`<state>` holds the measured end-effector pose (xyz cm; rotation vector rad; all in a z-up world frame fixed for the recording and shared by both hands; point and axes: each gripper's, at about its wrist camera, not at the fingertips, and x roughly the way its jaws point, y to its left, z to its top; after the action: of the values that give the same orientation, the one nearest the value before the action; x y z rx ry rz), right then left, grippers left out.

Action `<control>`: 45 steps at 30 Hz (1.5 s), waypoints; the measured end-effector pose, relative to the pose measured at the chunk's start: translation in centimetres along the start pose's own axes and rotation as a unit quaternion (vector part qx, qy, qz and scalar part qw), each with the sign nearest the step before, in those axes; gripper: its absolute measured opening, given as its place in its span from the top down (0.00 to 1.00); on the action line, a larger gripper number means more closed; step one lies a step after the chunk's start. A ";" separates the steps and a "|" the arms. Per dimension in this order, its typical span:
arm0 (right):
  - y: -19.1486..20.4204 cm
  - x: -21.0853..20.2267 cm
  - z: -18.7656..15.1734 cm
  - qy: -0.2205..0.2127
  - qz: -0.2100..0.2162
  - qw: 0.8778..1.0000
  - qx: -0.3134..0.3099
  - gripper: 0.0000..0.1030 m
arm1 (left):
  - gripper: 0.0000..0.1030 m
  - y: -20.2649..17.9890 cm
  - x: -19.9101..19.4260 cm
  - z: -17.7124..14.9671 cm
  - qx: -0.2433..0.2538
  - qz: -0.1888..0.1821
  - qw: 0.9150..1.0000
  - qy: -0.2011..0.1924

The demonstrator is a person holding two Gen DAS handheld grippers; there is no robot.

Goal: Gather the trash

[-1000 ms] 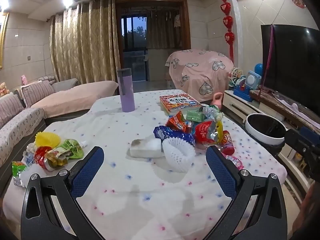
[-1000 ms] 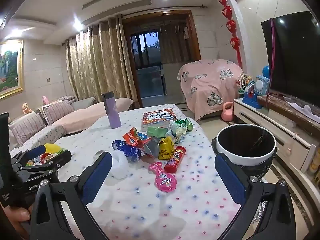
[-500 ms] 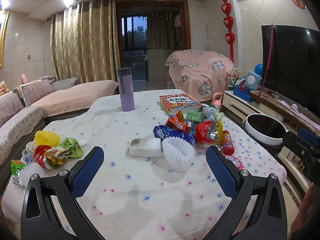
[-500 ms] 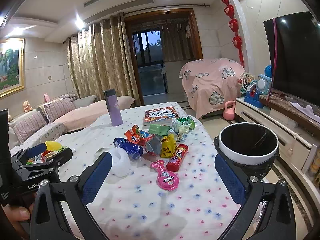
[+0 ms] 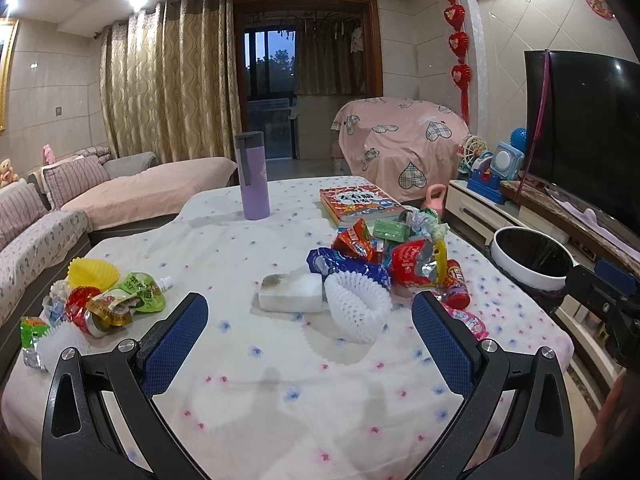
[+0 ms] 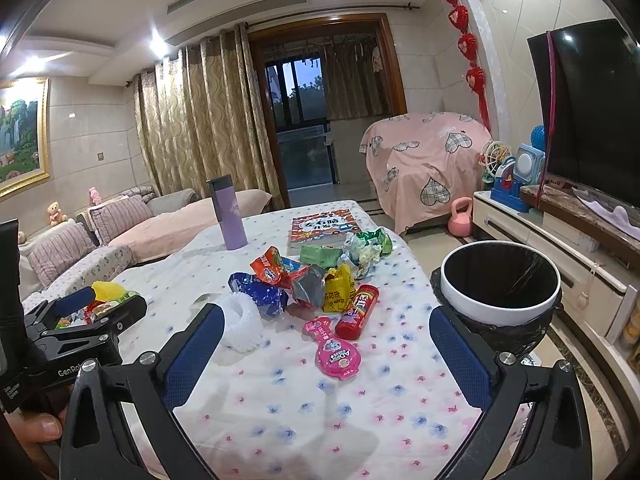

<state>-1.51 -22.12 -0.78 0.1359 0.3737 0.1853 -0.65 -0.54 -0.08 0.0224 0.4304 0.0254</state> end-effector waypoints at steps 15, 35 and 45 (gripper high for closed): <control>-0.1 0.3 -0.2 0.003 0.002 1.000 0.001 0.00 | 0.00 0.1 0.3 -0.2 -0.003 0.000 1.000 0.003; -0.1 1.0 -0.5 0.018 0.009 1.000 0.008 0.00 | 0.00 0.2 1.3 -0.8 -0.010 -0.008 1.000 0.023; -1.2 3.0 -1.0 0.056 0.020 0.998 0.027 0.00 | 0.00 0.5 3.7 -1.3 -0.020 -0.018 0.997 0.073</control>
<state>1.03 -22.62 -2.90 0.1864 0.4876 0.2223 2.15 0.11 -2.81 -0.0265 0.5763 -0.0004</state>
